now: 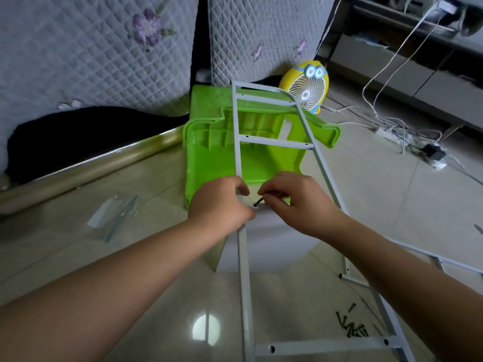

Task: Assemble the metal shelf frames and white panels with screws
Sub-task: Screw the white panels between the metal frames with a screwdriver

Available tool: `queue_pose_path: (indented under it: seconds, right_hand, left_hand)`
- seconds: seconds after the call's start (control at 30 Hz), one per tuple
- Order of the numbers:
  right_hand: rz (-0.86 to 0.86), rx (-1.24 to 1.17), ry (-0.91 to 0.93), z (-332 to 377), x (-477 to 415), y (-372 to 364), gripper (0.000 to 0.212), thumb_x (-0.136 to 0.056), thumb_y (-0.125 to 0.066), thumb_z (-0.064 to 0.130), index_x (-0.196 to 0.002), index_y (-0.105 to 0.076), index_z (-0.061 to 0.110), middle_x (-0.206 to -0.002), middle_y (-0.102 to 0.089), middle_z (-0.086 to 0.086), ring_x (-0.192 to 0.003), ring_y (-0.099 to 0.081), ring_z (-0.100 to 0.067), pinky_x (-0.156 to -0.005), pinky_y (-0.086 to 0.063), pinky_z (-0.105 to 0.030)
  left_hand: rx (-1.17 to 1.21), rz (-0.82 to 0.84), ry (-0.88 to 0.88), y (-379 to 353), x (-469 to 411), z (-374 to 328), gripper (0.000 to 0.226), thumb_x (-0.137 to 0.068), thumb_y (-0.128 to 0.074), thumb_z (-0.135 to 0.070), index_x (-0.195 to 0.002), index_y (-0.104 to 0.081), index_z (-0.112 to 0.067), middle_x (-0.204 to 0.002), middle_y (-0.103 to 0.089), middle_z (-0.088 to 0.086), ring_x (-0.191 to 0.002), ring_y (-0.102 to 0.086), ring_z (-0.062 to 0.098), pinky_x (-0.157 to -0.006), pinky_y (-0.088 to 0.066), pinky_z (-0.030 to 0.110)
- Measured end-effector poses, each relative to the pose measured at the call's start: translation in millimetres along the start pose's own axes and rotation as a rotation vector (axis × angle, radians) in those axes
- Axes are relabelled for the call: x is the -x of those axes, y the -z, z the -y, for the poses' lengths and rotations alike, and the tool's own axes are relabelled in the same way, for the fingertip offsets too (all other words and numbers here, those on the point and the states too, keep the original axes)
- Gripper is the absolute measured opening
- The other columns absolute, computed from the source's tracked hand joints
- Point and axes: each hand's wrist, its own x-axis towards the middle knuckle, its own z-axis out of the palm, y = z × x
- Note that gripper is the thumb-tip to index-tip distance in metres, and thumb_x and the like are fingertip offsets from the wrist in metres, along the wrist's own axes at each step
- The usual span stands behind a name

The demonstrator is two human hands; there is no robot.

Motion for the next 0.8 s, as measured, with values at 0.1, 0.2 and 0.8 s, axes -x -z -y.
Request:
queue_pose_path:
  seconds: [0.1, 0.2, 0.8]
  right_hand:
    - [0.015, -0.007, -0.008, -0.4, 1.2, -3.7, 0.024, -0.075, -0.050, 0.008, -0.084, -0.071, 0.000, -0.073, -0.064, -0.013, -0.066, -0.059, -0.023, -0.063, -0.045, -0.028]
    - [0.014, -0.025, -0.029, -4.2, 3.4, -7.4, 0.026, -0.076, -0.049, 0.009, -0.085, -0.070, -0.001, -0.075, -0.064, -0.013, -0.067, -0.052, -0.014, -0.065, -0.039, -0.015]
    - [0.152, 0.363, 0.214, 2.8, -3.9, -3.8, 0.013, -0.074, -0.051, 0.000, -0.072, -0.064, -0.001, -0.069, -0.056, -0.015, -0.054, -0.056, -0.033, -0.041, -0.046, -0.035]
  left_hand:
    - [-0.018, -0.016, 0.002, -1.6, 1.9, -1.3, 0.031, -0.073, -0.070, -0.021, -0.102, -0.062, -0.024, -0.071, -0.044, -0.009, -0.078, -0.047, 0.016, -0.064, -0.034, 0.023]
    - [-0.024, -0.006, 0.015, -3.2, 2.4, -2.4, 0.028, -0.073, -0.069, -0.019, -0.098, -0.058, -0.024, -0.064, -0.040, -0.012, -0.075, -0.046, 0.018, -0.060, -0.031, 0.025]
    - [0.583, 0.064, 0.293, 3.8, 6.6, 14.8, 0.024, -0.067, -0.078, 0.001, -0.055, -0.061, -0.012, -0.054, -0.058, 0.005, -0.060, -0.056, 0.022, -0.077, -0.053, 0.035]
